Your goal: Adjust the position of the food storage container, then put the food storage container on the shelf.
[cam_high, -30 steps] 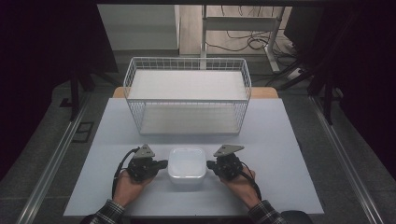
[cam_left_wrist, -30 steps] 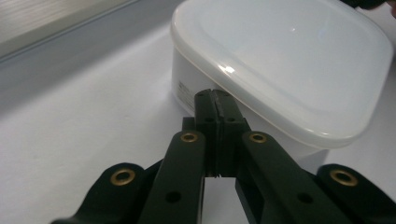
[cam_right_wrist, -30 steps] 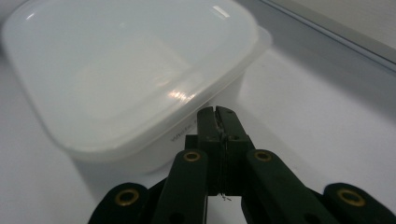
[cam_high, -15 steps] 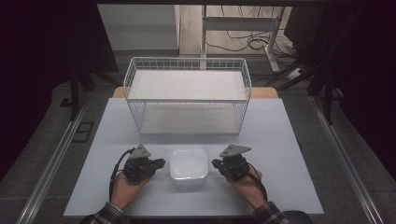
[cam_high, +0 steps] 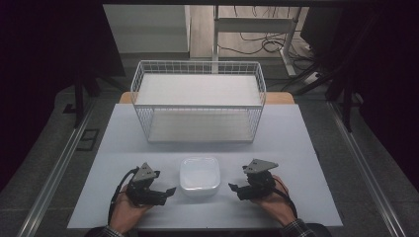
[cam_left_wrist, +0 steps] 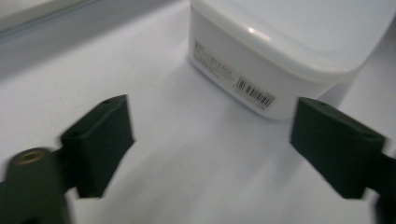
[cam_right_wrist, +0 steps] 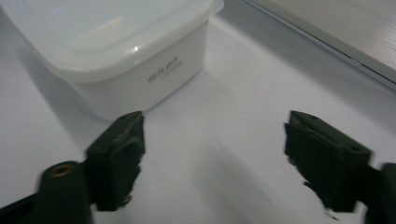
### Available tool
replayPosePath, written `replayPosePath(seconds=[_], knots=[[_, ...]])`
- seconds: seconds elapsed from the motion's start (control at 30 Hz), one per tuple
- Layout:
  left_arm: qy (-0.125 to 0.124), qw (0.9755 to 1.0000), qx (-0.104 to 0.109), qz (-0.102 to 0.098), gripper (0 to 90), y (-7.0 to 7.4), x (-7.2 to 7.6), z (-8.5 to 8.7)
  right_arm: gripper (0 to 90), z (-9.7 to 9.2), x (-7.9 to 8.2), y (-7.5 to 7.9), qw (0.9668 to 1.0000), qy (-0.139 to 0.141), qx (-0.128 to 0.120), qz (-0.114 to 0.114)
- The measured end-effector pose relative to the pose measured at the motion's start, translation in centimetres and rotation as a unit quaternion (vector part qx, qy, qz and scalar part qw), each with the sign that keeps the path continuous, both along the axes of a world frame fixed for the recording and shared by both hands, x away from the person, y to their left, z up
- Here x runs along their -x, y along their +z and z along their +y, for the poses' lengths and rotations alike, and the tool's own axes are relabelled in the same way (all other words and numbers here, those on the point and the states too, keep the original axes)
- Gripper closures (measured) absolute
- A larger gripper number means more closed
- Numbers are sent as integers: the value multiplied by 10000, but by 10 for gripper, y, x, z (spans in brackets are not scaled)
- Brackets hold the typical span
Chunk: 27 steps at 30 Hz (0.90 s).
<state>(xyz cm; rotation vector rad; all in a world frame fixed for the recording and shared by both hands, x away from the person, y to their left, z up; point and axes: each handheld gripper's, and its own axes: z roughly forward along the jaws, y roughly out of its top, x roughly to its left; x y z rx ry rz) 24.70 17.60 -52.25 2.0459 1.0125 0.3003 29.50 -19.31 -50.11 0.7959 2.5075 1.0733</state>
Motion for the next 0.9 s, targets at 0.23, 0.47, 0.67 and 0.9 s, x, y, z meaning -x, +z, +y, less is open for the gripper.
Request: replayPosePath(seconds=[0.23, 0.47, 0.67, 0.9], knots=[[35, 9995, 195, -250, 59, -3, -3, 6, 23, 2, -2, 0, 9999, -36, -164, 36], [21, 9992, 340, -223, 54, 2, -6, 4, 20, 7, -4, 3, 9994, 41, -338, 32], [5, 9983, 542, -216, 27, 12, -8, -2, 16, 15, -4, 10, 9987, 2, -494, 103], [-157, 9970, 732, -206, 16, 19, -12, -9, 2, 22, -4, 18, 9973, 41, -724, 129]])
